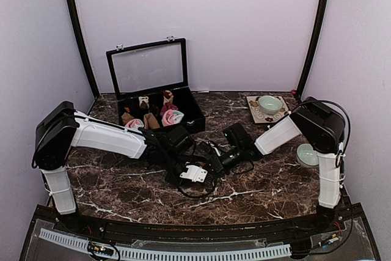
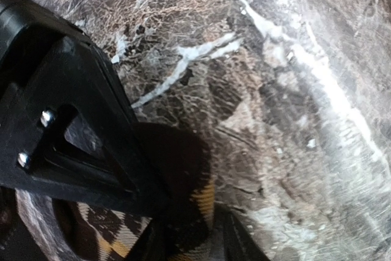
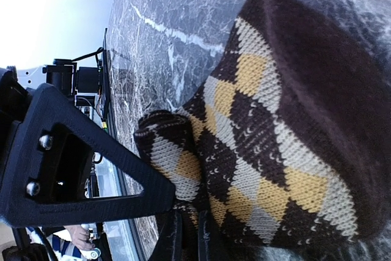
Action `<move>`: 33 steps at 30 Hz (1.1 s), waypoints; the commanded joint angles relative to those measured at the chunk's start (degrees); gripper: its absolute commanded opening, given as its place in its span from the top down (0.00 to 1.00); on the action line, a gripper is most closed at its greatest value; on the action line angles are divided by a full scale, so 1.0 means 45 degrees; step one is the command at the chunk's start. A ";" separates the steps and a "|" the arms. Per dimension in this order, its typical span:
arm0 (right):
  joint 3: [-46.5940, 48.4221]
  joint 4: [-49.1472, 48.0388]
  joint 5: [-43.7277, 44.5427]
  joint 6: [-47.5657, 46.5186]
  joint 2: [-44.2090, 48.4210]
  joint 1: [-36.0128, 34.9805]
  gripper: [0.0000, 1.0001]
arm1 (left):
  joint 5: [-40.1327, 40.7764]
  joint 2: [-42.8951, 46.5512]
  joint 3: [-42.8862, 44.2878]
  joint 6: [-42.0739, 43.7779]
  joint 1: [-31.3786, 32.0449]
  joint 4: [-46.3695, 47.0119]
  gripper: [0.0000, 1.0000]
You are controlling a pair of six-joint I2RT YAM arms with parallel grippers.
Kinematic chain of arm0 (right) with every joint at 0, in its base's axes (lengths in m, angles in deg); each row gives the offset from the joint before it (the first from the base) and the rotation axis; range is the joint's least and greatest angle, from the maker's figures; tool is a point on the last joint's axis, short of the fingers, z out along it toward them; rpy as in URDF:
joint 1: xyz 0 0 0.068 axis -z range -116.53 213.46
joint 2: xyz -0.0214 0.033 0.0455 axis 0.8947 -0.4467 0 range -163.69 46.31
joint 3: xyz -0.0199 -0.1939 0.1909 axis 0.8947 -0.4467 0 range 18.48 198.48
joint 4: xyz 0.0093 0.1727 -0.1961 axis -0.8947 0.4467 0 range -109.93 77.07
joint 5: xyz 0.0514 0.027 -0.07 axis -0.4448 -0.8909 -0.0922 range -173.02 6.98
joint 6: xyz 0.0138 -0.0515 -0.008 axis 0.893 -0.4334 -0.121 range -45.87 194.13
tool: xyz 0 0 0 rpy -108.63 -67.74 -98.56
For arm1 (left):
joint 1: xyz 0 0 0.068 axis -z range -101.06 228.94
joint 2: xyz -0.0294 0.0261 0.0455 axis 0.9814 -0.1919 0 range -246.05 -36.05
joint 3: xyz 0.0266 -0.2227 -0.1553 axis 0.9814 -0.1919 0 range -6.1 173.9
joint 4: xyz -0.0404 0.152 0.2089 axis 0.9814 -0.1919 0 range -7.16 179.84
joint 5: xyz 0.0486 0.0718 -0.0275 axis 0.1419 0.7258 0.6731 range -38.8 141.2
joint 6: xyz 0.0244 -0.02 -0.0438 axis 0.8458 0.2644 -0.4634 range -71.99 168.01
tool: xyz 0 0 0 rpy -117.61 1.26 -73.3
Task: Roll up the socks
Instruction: Roll the sock at the center of the board.
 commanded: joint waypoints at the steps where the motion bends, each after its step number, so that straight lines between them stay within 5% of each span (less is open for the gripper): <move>1: -0.0831 0.2103 0.2719 -0.0077 -0.0993 0.0235 1.00 | -0.0022 -0.1020 0.0345 -0.0151 -0.0261 -0.1589 0.70; 7: -0.0858 0.1919 0.2894 -0.0271 -0.0713 0.0236 0.98 | -0.0749 -0.1374 0.0631 -0.0516 -0.0771 -0.2315 0.80; 9: -0.0979 0.1794 0.3134 -0.0399 -0.0451 0.0235 0.97 | -0.1368 -0.1520 0.0957 -0.0895 -0.1089 -0.2685 0.99; 12: -0.1318 0.1503 0.3778 -0.0477 0.0085 0.0268 0.86 | -0.2374 -0.1756 0.1446 -0.1343 -0.1689 -0.3272 1.00; 15: -0.2014 0.0775 0.4421 -0.0269 0.0815 0.0331 0.56 | -0.3233 -0.2271 0.2030 -0.1642 -0.1975 -0.4176 1.00; 17: -0.2433 0.0347 0.4915 -0.0259 0.1361 0.0333 0.05 | -0.3770 -0.2609 0.2355 -0.1800 -0.2110 -0.4688 1.00; 18: -0.2632 0.0179 0.5224 -0.0312 0.1670 0.0338 0.01 | -0.4044 -0.2773 0.2504 -0.1880 -0.2167 -0.4924 1.00; 28: -0.4653 -0.0344 0.9197 -0.0866 0.4609 0.0353 0.01 | -0.5603 -0.4233 0.3563 -0.2182 -0.2547 -0.6745 1.00; 33: -0.7493 -0.3818 1.1397 0.0277 0.7761 0.0480 0.01 | -0.6172 -0.4675 0.3913 -0.2230 -0.2763 -0.7344 1.00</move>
